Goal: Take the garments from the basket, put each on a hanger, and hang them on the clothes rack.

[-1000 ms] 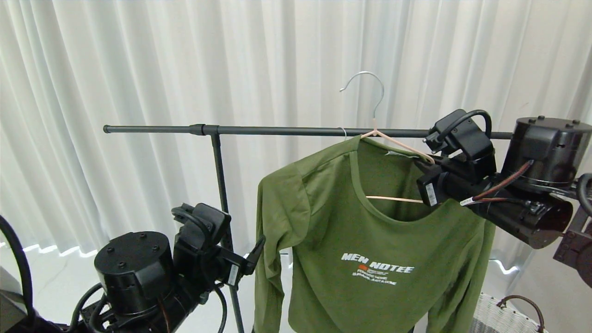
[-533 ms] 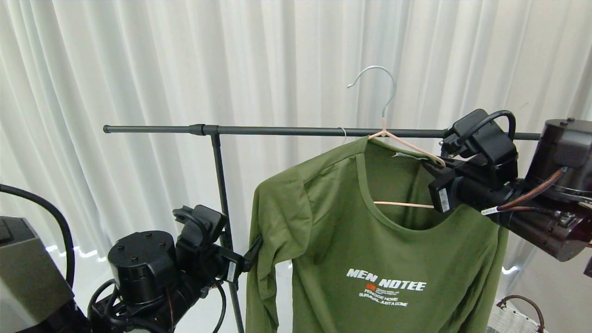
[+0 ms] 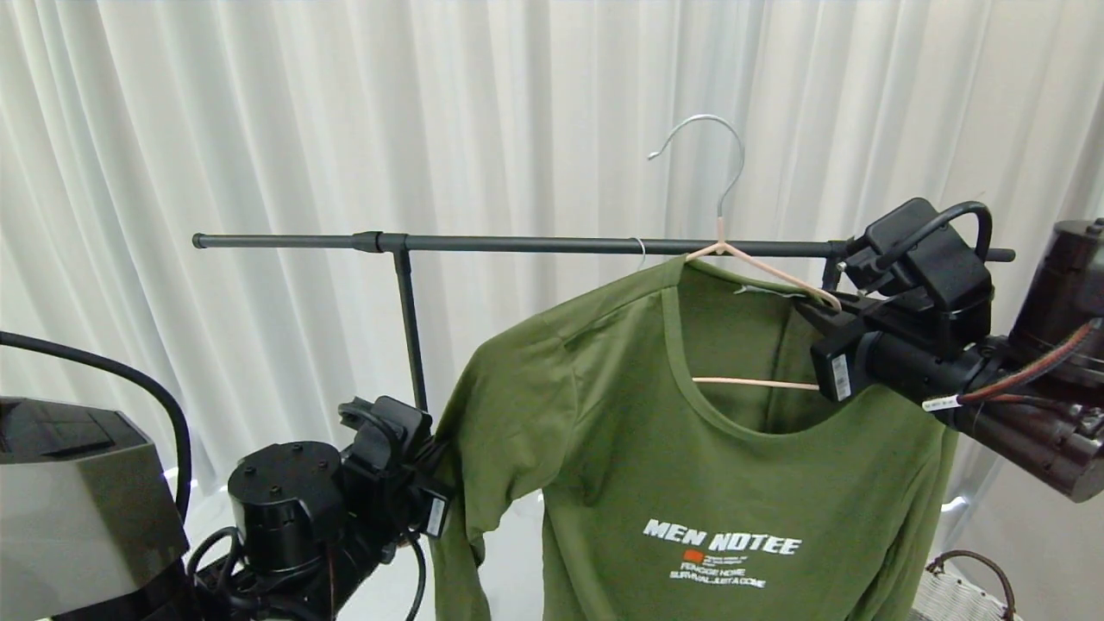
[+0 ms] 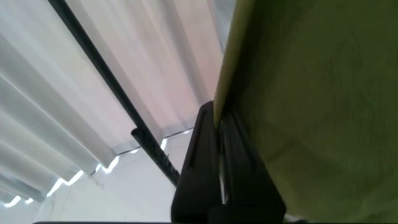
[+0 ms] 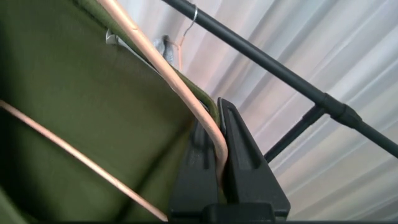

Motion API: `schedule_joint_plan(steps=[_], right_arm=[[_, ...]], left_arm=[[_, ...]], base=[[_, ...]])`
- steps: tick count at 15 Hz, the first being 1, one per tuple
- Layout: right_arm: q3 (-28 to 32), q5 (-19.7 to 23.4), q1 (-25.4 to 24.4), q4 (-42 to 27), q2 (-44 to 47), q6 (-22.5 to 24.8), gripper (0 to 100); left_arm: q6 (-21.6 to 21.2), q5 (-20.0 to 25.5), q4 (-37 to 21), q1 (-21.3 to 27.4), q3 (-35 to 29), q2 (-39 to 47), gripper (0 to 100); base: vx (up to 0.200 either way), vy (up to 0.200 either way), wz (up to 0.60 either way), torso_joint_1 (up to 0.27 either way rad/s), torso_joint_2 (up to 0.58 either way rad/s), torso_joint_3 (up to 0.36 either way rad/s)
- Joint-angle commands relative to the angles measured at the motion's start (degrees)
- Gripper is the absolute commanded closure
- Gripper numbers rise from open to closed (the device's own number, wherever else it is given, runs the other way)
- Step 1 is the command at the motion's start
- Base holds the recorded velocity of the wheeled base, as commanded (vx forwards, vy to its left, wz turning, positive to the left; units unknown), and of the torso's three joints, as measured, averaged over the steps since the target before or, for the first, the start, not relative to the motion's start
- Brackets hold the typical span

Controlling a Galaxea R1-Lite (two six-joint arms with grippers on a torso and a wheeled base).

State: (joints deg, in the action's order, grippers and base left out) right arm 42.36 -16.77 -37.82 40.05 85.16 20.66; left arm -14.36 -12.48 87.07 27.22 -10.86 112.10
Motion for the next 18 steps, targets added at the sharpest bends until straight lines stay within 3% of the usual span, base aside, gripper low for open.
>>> schedule_joint_plan(steps=[1, 4, 10, 11, 16, 18], right_arm=[[0.0, -0.2, 2.3, 0.0, -0.2, 0.1, 100], [-0.1, -0.2, 5.3, -0.1, -0.4, 0.1, 100], [-0.3, -0.2, 5.3, -0.2, -0.9, 0.1, 100], [-0.3, -0.2, 5.3, -0.1, -0.9, 0.1, 100], [-4.4, -0.3, 6.1, -0.2, -2.4, 0.0, 100], [-6.9, -0.3, 9.3, -0.2, -2.9, -0.8, 100]], left_arm=[[0.0, -0.1, 0.0, -1.7, 1.5, 0.0, 100], [0.0, -0.1, 0.0, -6.1, 1.9, -1.0, 100], [0.1, 0.1, 0.0, -6.9, 5.4, -3.6, 100], [0.2, 0.2, 0.0, -6.7, 5.7, -4.1, 0], [-0.1, 0.0, 0.1, -5.8, 8.0, -9.4, 0], [0.2, -0.3, 0.0, -5.9, 10.6, -15.5, 0]], base=[[0.0, 0.0, 0.0, 0.0, 0.0, 0.0], [0.0, 0.0, 0.0, 0.0, 0.0, 0.0], [0.0, 0.0, 0.0, 0.0, 0.0, 0.0], [0.0, 0.0, 0.0, 0.0, 0.0, 0.0], [0.0, 0.0, 0.0, 0.0, 0.0, 0.0], [0.0, 0.0, 0.0, 0.0, 0.0, 0.0]])
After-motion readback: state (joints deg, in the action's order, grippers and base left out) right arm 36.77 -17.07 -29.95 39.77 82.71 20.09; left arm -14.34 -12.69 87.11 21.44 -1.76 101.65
